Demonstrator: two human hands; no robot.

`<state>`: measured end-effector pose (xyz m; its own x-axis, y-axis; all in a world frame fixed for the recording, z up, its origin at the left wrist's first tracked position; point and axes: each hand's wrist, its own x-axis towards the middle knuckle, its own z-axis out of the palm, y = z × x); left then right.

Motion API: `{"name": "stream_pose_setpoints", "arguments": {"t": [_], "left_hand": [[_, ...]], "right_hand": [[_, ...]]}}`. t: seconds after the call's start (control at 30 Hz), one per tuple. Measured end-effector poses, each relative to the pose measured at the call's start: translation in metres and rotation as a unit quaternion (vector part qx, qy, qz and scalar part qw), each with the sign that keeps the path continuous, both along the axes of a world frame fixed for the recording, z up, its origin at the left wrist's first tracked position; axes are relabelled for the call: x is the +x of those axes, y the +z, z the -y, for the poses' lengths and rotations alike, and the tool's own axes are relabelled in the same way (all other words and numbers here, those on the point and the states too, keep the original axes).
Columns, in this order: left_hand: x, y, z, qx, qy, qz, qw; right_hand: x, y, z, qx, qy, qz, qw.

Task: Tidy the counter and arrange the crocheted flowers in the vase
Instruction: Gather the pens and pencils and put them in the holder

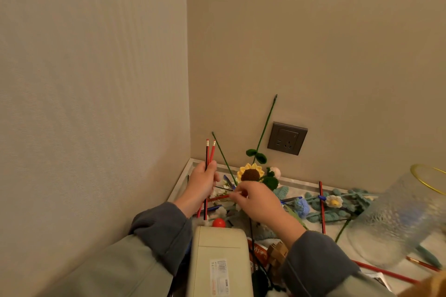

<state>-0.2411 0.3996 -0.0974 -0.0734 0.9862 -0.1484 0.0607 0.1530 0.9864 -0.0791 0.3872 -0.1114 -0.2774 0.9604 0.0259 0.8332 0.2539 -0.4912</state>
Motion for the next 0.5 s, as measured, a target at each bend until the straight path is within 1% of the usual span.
{"name": "stream_pose_setpoints", "arguments": {"t": [0.03,0.1,0.13,0.23,0.33,0.37,0.43,0.5], "left_hand": [[0.002,0.0,-0.001,0.025,0.008,-0.038,0.999],[0.005,0.002,-0.001,0.062,0.017,-0.071,0.995],[0.007,0.003,-0.002,0.073,0.011,-0.071,0.995],[0.009,0.008,-0.002,0.09,-0.027,-0.033,0.995],[0.011,0.011,0.0,0.102,-0.055,-0.043,0.992],[0.011,0.011,0.001,0.1,-0.06,-0.032,0.993],[0.012,0.012,0.001,0.087,-0.056,-0.002,0.995],[0.01,0.013,0.002,0.072,-0.039,0.008,0.997]], "right_hand": [[-0.002,0.008,-0.001,0.007,-0.014,-0.038,0.999],[-0.005,0.024,-0.003,0.019,-0.04,-0.112,0.993],[-0.007,0.032,-0.004,0.024,-0.052,-0.145,0.988],[-0.01,0.049,-0.009,0.038,-0.084,-0.217,0.972],[-0.011,0.057,-0.014,0.028,-0.103,-0.294,0.95],[-0.01,0.057,-0.015,0.022,-0.102,-0.32,0.942],[-0.01,0.054,-0.016,0.015,-0.091,-0.344,0.934],[-0.009,0.045,-0.016,0.016,-0.084,-0.324,0.942]]}}
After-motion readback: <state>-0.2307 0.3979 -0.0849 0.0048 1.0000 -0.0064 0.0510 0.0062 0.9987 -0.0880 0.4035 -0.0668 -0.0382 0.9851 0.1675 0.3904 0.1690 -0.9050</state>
